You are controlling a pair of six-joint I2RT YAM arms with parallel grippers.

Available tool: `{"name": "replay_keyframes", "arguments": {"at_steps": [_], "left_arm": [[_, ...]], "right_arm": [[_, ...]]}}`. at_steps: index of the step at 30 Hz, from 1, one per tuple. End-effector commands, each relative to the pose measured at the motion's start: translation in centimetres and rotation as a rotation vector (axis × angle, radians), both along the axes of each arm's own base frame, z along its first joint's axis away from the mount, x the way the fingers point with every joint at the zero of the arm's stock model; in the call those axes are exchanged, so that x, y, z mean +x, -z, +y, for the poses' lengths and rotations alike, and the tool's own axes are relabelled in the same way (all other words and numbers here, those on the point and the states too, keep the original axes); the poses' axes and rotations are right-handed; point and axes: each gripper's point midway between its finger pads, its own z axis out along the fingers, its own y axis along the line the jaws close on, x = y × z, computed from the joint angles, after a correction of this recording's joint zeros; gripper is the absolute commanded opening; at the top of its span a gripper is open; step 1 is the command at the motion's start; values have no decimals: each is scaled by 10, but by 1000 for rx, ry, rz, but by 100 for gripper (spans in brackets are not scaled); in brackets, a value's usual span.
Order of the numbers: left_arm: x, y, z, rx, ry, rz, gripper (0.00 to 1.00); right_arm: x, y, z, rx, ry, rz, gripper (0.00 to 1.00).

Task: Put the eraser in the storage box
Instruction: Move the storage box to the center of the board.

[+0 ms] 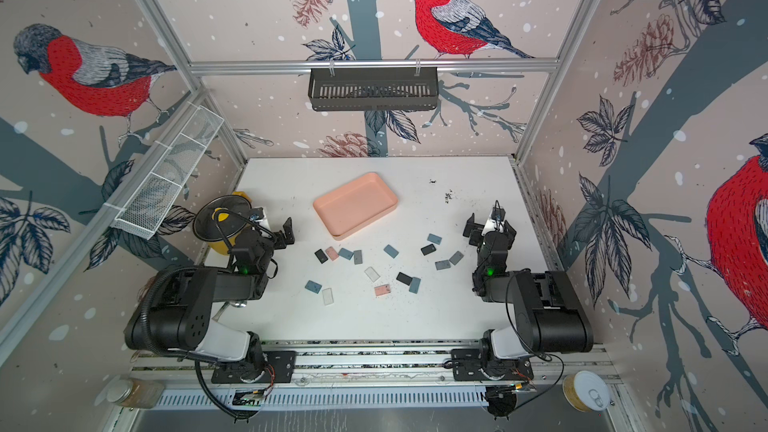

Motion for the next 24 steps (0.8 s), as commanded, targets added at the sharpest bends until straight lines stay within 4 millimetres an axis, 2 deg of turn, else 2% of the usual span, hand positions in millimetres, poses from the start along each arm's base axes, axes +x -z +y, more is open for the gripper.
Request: {"name": "replay_keyframes", "arguments": {"at_steps": [1,4,6,9,12,16,18,21,24], "left_arm": [[1,-22,16,28,-101,-77,98],[1,-31,46,-6,-306,-30,97],[5,-36,50,-16,-343,18,97],[11,-47,52,-102,-406,87,97],[17,-65,28,-170,-349,131,97],[21,-87,-22,-179,-174,137,97],[21,-93,-37,-205,-143,161,97],[22,-91,-56,-270,-96,227,97],[27,-85,-75,-334,-53,283,97]], "right_arm": [[-2,0,-20,33,137,34,100],[1,-1,-31,27,259,83,100],[6,-2,-32,17,315,127,100],[24,0,-21,74,282,199,100],[27,3,-19,206,263,211,100],[31,-6,-3,312,104,182,100],[31,-14,10,298,23,153,100],[33,-23,34,224,-58,175,100],[45,-28,69,131,-134,231,100]]}}
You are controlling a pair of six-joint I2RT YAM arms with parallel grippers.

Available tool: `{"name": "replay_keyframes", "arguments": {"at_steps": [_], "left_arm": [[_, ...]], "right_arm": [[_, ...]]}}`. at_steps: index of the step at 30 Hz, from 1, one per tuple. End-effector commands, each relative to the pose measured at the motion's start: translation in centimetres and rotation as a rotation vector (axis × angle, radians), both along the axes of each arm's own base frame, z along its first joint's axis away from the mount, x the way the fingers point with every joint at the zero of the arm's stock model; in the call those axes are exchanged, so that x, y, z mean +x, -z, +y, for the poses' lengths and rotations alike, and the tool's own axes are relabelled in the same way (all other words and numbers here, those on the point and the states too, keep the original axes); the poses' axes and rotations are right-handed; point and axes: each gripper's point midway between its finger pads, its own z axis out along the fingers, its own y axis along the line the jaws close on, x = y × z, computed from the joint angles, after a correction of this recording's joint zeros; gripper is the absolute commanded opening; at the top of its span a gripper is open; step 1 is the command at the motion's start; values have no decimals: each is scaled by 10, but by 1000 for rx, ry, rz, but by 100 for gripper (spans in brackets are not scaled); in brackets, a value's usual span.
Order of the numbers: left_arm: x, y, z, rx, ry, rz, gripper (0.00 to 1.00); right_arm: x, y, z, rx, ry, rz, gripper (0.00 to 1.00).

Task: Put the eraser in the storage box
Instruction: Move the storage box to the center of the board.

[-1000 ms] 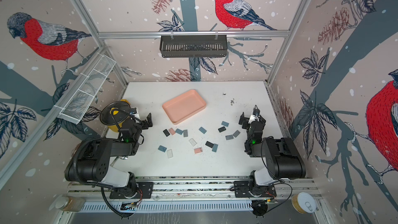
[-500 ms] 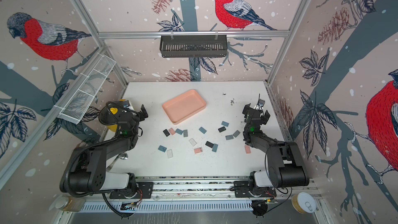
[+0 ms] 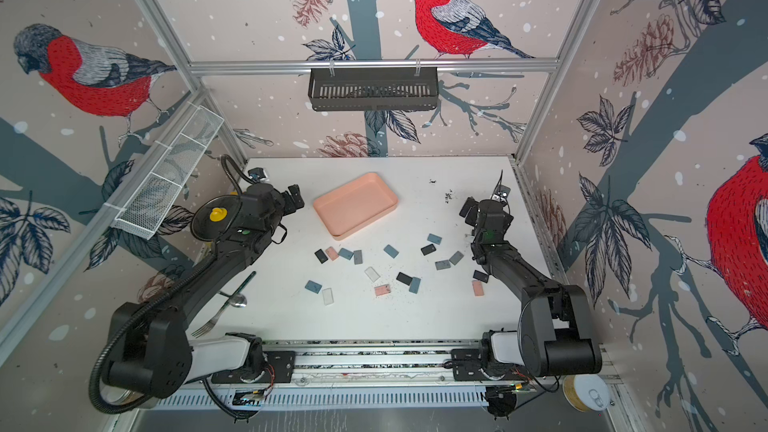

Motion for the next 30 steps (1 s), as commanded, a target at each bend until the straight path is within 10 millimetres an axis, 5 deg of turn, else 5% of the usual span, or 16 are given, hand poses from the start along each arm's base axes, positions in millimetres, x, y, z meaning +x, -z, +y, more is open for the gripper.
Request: {"name": "replay_keyframes", "arguments": {"at_steps": [1,6,11,19,25,30], "left_arm": [[-4,24,-22,-103,53,127,97],[10,45,-44,-226,69,235,97],[32,43,-55,-335,39,266,97],[44,68,-65,-442,15,338,97],[43,88,-51,-536,9,370,97],[42,107,-59,-618,78,398,97]], "right_arm": [[10,-5,35,-91,-121,44,100],[36,8,95,-90,-267,132,100],[67,33,148,-109,-363,236,99],[108,70,219,-80,-519,348,81],[130,97,250,-105,-563,394,64],[142,122,261,-107,-566,447,56]]}}
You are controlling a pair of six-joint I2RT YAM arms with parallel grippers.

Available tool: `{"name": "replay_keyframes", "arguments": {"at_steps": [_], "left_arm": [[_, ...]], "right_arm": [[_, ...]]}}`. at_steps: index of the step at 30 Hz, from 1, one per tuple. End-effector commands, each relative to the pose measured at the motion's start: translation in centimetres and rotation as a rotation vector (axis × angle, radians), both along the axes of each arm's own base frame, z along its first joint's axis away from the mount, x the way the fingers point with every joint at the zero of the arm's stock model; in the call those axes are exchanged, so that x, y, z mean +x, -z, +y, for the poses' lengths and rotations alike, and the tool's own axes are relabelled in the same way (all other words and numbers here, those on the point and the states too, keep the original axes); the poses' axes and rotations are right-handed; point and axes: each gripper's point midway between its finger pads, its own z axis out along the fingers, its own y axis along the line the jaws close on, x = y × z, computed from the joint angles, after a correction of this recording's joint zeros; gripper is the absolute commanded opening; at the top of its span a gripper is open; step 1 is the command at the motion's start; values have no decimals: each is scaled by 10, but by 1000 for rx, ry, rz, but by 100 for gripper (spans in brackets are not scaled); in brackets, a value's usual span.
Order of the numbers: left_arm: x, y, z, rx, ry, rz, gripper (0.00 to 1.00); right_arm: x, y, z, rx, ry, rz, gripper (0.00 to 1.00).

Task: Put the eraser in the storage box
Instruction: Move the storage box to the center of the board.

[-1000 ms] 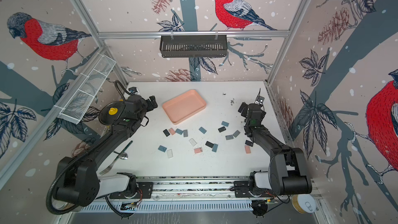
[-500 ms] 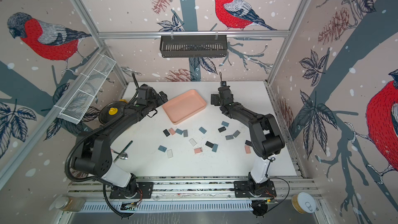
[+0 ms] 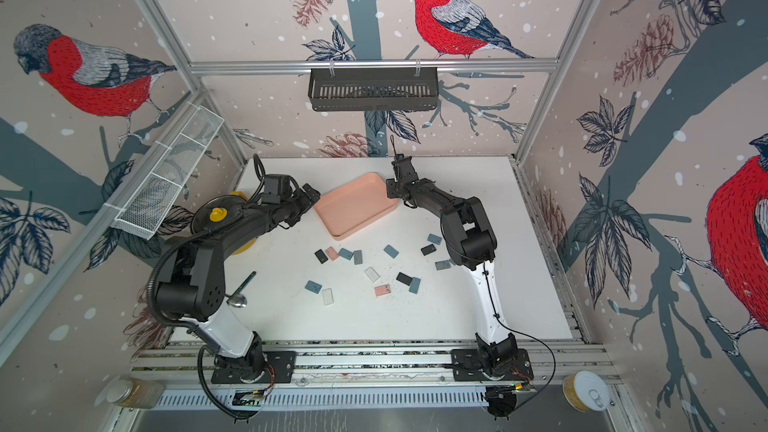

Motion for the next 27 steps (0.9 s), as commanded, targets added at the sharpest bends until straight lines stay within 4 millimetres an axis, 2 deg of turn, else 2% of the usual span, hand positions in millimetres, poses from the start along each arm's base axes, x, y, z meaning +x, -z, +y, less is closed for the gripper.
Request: {"name": "replay_keyframes", "arguments": {"at_steps": [1,6,8,10,15,21,27], "left_arm": [[5,-1,-17,-96,52,-22,97],[6,12,-19,-109,49,3,97],[7,16,-23,-125,57,12,97],[9,17,-31,-140,75,17,97],[16,11,-55,-113,128,3,97],[25,6,-79,-129,175,6,97],[29,2,-91,-108,217,21,97]], "right_arm": [[-4,15,4,-35,-16,50,55],[-3,18,8,-31,-12,47,43],[-4,18,7,-32,-4,53,40],[-7,18,3,-35,16,54,32],[-17,11,-21,-30,109,49,23],[-38,9,-59,-43,225,58,18],[-59,9,-98,-35,316,78,15]]}}
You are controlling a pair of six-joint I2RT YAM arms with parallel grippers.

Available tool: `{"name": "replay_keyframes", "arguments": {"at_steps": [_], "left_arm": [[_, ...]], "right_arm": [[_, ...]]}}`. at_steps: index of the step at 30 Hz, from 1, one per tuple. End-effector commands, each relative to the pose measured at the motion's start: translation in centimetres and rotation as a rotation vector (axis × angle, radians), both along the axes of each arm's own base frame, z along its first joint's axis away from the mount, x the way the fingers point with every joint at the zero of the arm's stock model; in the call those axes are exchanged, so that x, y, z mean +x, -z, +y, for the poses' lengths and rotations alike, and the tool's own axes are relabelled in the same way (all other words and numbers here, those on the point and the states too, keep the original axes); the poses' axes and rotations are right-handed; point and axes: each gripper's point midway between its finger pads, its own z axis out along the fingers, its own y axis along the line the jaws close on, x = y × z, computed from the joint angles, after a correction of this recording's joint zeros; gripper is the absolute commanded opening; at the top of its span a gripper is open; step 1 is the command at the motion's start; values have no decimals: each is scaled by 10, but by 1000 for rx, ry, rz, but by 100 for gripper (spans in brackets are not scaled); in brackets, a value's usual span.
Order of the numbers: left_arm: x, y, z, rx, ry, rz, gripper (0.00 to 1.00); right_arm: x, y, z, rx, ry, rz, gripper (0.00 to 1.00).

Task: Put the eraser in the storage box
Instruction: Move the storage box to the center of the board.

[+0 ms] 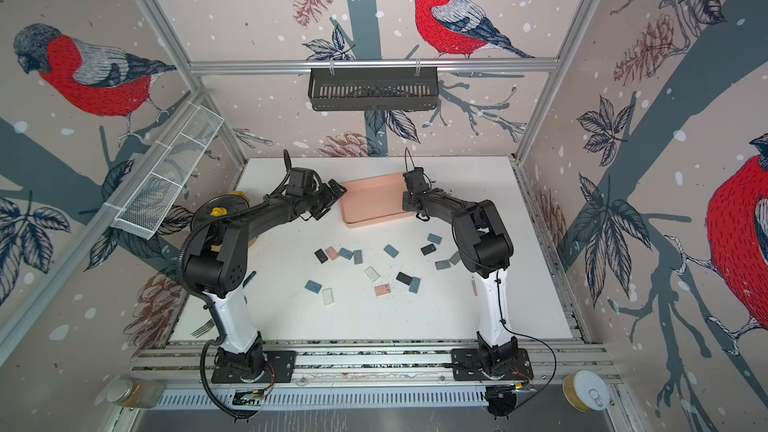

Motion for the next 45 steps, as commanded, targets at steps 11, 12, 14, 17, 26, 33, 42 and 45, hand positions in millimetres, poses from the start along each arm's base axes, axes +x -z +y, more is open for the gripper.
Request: {"name": "replay_keyframes", "arguments": {"at_steps": [11,12,14,17,26,33,42,45], "left_arm": [[-10,-26,-13,106,141,-35,97],[-11,-27,-14,126,156,-46,97],[-12,-26,-17,148,180,-61,97],[-14,-21,-23,139,208,-64,97],[-19,-22,-30,142,234,-78,97],[-21,-22,-28,146,225,-69,97],[-22,-26,-26,149,213,-76,97],[-23,-28,-28,142,216,-84,97]], "right_arm": [[-13,-20,-38,-38,69,-42,18],[-12,-21,-39,-43,64,-44,18],[-8,-20,-40,-46,52,-41,18],[-2,-19,-40,-65,14,-40,14],[2,-27,-30,-152,-150,-58,9],[-22,-19,-14,-159,-238,-45,8],[-41,-24,-20,-185,-280,-60,5],[-37,-22,-24,-153,-238,-38,5]]}}
